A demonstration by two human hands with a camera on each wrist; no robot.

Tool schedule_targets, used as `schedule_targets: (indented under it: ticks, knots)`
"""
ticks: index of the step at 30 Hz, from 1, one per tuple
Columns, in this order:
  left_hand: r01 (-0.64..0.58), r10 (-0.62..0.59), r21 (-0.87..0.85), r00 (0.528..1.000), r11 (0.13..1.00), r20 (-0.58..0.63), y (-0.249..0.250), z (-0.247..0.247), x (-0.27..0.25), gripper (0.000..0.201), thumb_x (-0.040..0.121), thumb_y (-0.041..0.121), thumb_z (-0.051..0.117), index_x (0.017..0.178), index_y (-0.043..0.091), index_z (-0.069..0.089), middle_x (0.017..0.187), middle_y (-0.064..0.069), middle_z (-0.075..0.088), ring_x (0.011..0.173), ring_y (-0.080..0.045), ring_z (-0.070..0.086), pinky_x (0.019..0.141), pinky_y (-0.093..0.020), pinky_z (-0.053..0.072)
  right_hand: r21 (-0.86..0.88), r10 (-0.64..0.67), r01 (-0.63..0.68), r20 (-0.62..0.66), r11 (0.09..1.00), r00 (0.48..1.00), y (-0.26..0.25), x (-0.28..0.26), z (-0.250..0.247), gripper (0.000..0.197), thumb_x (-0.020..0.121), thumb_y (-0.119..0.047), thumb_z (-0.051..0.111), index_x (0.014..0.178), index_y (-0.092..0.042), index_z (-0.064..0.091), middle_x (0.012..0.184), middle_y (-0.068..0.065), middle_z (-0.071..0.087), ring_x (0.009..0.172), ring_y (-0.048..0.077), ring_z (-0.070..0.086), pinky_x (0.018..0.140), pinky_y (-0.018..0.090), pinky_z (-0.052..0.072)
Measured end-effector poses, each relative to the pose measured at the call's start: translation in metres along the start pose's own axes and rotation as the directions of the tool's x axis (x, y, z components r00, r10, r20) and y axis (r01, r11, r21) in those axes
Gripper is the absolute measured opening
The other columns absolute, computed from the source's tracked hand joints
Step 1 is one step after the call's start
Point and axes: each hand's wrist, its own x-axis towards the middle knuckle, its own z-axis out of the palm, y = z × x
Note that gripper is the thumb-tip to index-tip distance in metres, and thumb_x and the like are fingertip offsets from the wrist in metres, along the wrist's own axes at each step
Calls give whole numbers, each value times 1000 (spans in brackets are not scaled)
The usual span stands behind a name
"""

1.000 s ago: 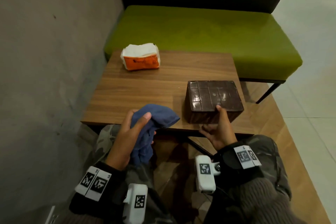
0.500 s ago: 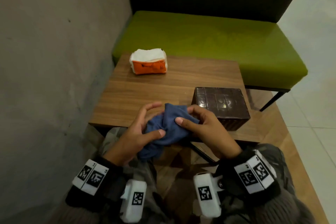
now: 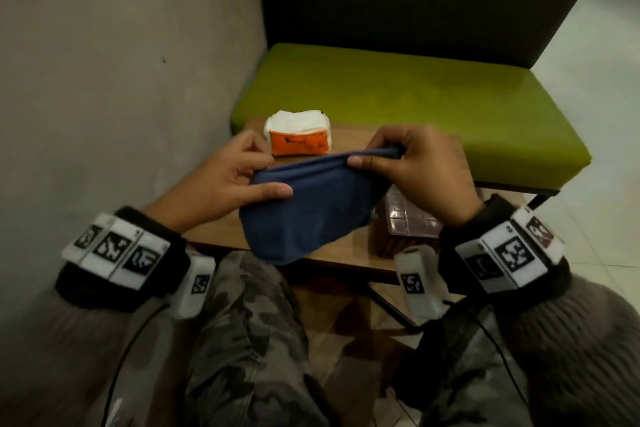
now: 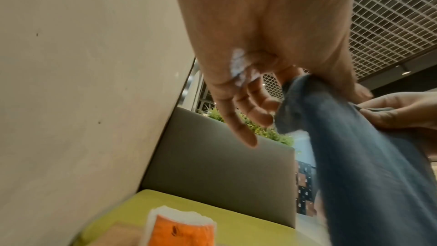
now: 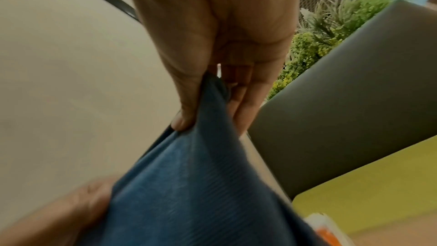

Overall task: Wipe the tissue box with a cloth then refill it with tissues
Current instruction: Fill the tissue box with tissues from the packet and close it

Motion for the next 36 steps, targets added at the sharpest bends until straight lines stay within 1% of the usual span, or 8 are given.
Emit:
schedule_targets:
  ticks: [4, 7, 11, 18, 22, 25, 30, 36]
  knots:
    - [169, -141, -226, 981, 959, 135, -22, -28, 11, 63, 57, 62, 75, 86, 8, 66, 86, 6, 60, 84, 0, 60, 77, -12, 48, -63, 33, -39, -86, 997, 996, 2, 26, 0, 21, 79, -35, 77, 72, -19, 65, 69, -4, 54, 64, 8, 47, 54, 17, 33]
    - [249, -235, -56, 954, 967, 185, -50, -41, 18, 60, 52, 72, 73, 70, 17, 58, 68, 8, 55, 66, -6, 53, 64, -19, 44, -118, 88, -101, -114, 988, 990, 16, 46, 10, 27, 79, -41, 75, 74, -16, 66, 76, -4, 51, 70, 10, 48, 56, 22, 36]
    - [269, -281, 97, 947, 958, 155, -82, -57, 28, 64, 46, 85, 63, 77, 29, 67, 91, 10, 58, 83, 0, 56, 70, -14, 46, -128, 169, -186, -133, 974, 977, 39, 68, 22, 36, 82, -42, 73, 66, -13, 60, 59, -3, 48, 54, 7, 43, 41, 15, 26]
    - [411, -415, 78, 861, 908, 293, -119, -56, 45, 40, 59, 55, 77, 75, 25, 56, 73, 3, 58, 69, -8, 55, 61, -18, 42, -50, 146, -172, -329, 984, 933, 52, 105, 9, 37, 82, -44, 72, 77, -9, 65, 71, 8, 57, 65, 17, 50, 50, 24, 31]
    - [392, -449, 279, 875, 876, 180, -142, -50, 35, 49, 69, 45, 55, 98, 7, 64, 92, -13, 64, 86, -28, 60, 69, -23, 43, -33, 152, -171, -325, 985, 933, 60, 106, 9, 34, 85, -42, 69, 66, -17, 57, 65, 5, 53, 60, 15, 47, 55, 28, 33]
    - [516, -530, 210, 848, 830, 13, -153, -50, 23, 44, 79, 32, 44, 102, 0, 63, 84, -20, 62, 68, -14, 61, 67, -27, 51, 71, 240, -230, -349, 971, 906, 65, 104, 3, 37, 87, -40, 67, 60, -26, 47, 61, -4, 48, 57, 10, 45, 58, 28, 34]
    - [684, -714, -278, 700, 674, -10, -133, -46, 17, 26, 92, 1, 30, 91, 9, 54, 81, -13, 49, 66, -7, 50, 54, -21, 50, 96, 349, -336, -220, 937, 911, 68, 99, 19, 40, 83, -40, 73, 63, -17, 49, 63, 4, 46, 63, 14, 47, 59, 33, 35]
    - [609, -610, -120, 791, 784, 33, -60, -17, 43, 28, 95, 2, 41, 74, 19, 48, 79, -3, 49, 71, -13, 52, 46, -16, 45, 195, 511, -521, 102, 831, 853, 35, 84, 74, 34, 85, -15, 71, 66, -19, 43, 64, 3, 48, 69, 20, 53, 63, 35, 46]
